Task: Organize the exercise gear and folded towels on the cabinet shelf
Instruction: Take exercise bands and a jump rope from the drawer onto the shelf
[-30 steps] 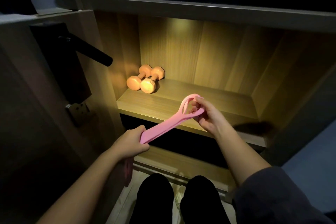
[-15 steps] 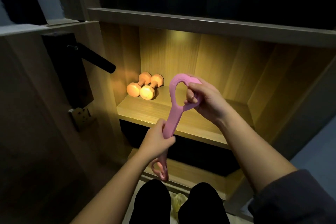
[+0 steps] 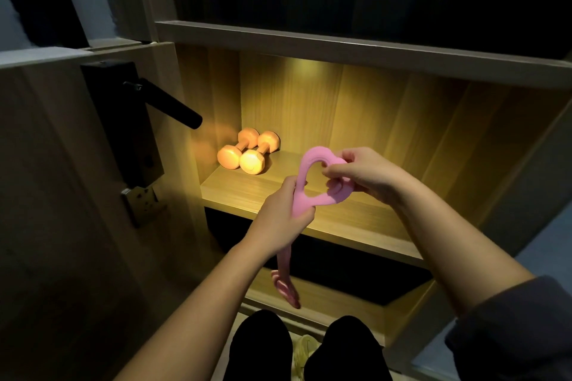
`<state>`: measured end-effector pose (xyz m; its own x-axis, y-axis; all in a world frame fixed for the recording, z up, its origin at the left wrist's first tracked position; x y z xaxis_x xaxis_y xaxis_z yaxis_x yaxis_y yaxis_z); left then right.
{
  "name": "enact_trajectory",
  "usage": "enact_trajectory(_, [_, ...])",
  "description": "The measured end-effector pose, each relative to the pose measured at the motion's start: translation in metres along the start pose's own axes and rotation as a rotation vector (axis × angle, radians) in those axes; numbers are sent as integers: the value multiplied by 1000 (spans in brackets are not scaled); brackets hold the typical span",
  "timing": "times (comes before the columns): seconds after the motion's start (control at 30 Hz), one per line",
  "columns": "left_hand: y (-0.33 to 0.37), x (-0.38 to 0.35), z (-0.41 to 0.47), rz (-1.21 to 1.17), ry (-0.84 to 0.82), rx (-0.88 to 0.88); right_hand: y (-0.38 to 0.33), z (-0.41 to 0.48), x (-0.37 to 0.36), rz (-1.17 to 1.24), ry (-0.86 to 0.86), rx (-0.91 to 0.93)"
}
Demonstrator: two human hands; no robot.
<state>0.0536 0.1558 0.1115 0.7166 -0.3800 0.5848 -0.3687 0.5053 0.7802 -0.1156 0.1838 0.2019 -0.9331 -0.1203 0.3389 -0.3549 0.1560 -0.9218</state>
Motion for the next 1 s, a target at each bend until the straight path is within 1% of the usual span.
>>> enact_trajectory(0.13, [-4,2,-2,40,-31,-16,-6,2,-1,-231,9,-18])
enact_trajectory(0.33, [-10,6,-2,91,-22,-53,-7,4,-5,-326,-2,-30])
enact_trajectory(0.47, [-11,8,-2,88,-31,-80,-9,5,-5,-260,-18,-26])
enact_trajectory(0.57, [-13,9,-1,36,-23,-102,-12,7,-5,16,-146,-72])
enact_trajectory(0.6, [-14,9,-1,14,-30,-112,-13,8,-5,74,-190,-100])
enact_trajectory(0.7, [-15,5,0,-41,-65,-134,-19,9,-2,19,-244,-173])
enact_trajectory(0.83, [-21,7,2,-62,-64,-102,-23,10,0,69,-307,-148])
enact_trajectory(0.93, [-25,4,5,-71,-106,-31,-23,14,1,100,-288,-100])
enact_trajectory(1.0, [-25,1,5,-71,-128,-24,-23,16,2,14,-255,-79])
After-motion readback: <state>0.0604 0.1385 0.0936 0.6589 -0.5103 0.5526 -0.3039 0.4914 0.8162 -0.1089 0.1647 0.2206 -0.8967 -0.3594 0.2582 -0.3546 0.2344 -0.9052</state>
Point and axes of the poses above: each hand's wrist, its own z-axis towards the middle knuckle, its own x-axis out of the back of the hand, y = z × x, the point moved 1 cm from there along z, towards the middle knuckle, and after that the axes turned 10 degrees about -y, right-handed, at the moved point
